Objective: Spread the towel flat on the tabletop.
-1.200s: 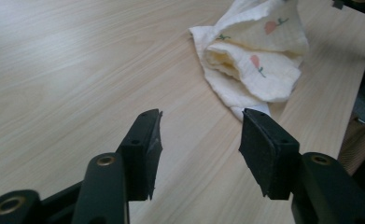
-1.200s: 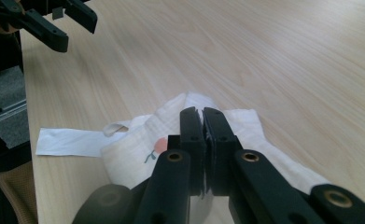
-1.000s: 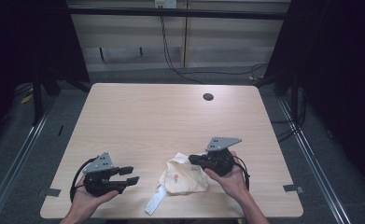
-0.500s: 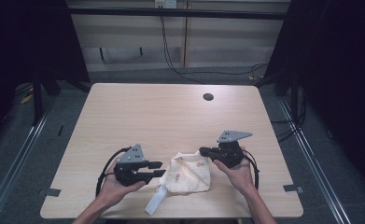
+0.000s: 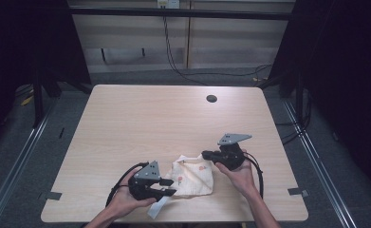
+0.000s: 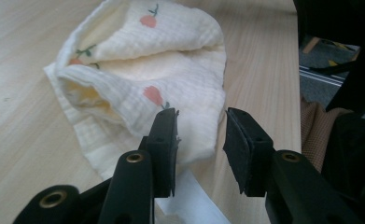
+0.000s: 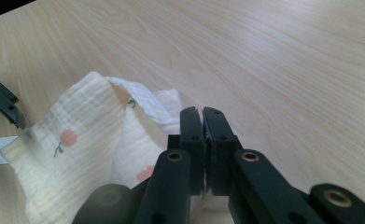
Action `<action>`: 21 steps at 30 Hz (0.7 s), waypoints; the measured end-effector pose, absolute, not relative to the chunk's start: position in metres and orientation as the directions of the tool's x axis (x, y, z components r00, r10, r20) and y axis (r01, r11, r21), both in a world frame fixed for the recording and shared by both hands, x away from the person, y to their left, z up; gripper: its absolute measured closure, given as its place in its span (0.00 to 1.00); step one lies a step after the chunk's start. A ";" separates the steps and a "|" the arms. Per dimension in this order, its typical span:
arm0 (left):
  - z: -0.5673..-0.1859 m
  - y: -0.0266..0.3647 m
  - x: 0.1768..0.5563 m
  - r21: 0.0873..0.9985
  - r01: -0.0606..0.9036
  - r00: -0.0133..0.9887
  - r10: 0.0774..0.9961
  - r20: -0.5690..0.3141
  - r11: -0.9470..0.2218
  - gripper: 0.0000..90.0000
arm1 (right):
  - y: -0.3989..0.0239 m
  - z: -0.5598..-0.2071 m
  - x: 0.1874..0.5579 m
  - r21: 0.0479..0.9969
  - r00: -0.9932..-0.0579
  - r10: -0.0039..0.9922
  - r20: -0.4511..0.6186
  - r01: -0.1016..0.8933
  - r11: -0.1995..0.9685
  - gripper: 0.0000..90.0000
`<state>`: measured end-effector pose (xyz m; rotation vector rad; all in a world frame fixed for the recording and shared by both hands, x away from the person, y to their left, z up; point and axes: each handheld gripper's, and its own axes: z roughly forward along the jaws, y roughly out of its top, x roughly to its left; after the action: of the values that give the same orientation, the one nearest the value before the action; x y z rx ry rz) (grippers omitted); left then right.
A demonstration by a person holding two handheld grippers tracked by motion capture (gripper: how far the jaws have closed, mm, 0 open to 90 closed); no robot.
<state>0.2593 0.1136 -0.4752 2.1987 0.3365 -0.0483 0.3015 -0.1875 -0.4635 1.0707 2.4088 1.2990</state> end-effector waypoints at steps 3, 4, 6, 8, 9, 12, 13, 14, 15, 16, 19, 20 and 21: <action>-0.479 0.107 0.259 0.764 0.229 0.971 0.200 -0.133 -0.603 0.70 | -0.187 -0.466 0.302 0.784 -0.715 0.683 0.149 0.507 0.359 0.97; -0.481 0.106 0.259 0.762 0.237 0.969 0.203 -0.140 -0.603 0.68 | -0.188 -0.466 0.302 0.783 -0.713 0.685 0.150 0.509 0.359 0.97; -0.485 0.105 0.259 0.757 0.243 0.968 0.204 -0.148 -0.607 0.60 | -0.187 -0.468 0.302 0.780 -0.714 0.684 0.153 0.512 0.360 0.97; -0.489 0.104 0.258 0.741 0.217 0.973 0.199 -0.114 -0.635 0.58 | -0.186 -0.469 0.302 0.777 -0.714 0.683 0.154 0.515 0.363 0.97; -0.491 0.104 0.259 0.735 0.211 0.975 0.193 -0.112 -0.644 0.57 | -0.185 -0.470 0.302 0.773 -0.715 0.682 0.153 0.516 0.368 0.97; -0.496 0.102 0.259 0.726 0.222 0.972 0.203 -0.115 -0.651 0.58 | -0.183 -0.473 0.303 0.767 -0.716 0.680 0.157 0.522 0.373 0.97; -0.498 0.102 0.260 0.722 0.227 0.971 0.205 -0.120 -0.653 0.59 | -0.183 -0.473 0.303 0.767 -0.715 0.681 0.158 0.523 0.372 0.97; -0.499 0.102 0.260 0.729 0.231 0.970 0.213 -0.120 -0.644 0.61 | -0.183 -0.473 0.303 0.767 -0.713 0.682 0.160 0.525 0.369 0.97; -0.498 0.103 0.261 0.725 0.241 0.967 0.222 -0.124 -0.645 0.63 | -0.184 -0.473 0.303 0.766 -0.713 0.683 0.161 0.527 0.369 0.97; -0.499 0.103 0.261 0.730 0.256 0.963 0.232 -0.136 -0.634 0.66 | -0.184 -0.473 0.303 0.765 -0.712 0.683 0.161 0.528 0.370 0.97; -0.499 0.103 0.263 0.725 0.263 0.961 0.239 -0.139 -0.636 0.81 | -0.184 -0.473 0.303 0.763 -0.709 0.686 0.163 0.531 0.368 0.97; -0.499 0.103 0.264 0.727 0.276 0.957 0.250 -0.147 -0.628 0.85 | -0.184 -0.474 0.303 0.764 -0.710 0.684 0.166 0.531 0.366 0.97; -0.498 0.103 0.264 0.720 0.276 0.957 0.251 -0.145 -0.636 0.86 | -0.184 -0.474 0.303 0.763 -0.709 0.685 0.169 0.534 0.364 0.97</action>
<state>0.2640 0.1030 -0.4983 2.2870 0.3688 -0.0389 0.3031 -0.1837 -0.4745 1.1042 2.4430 1.2633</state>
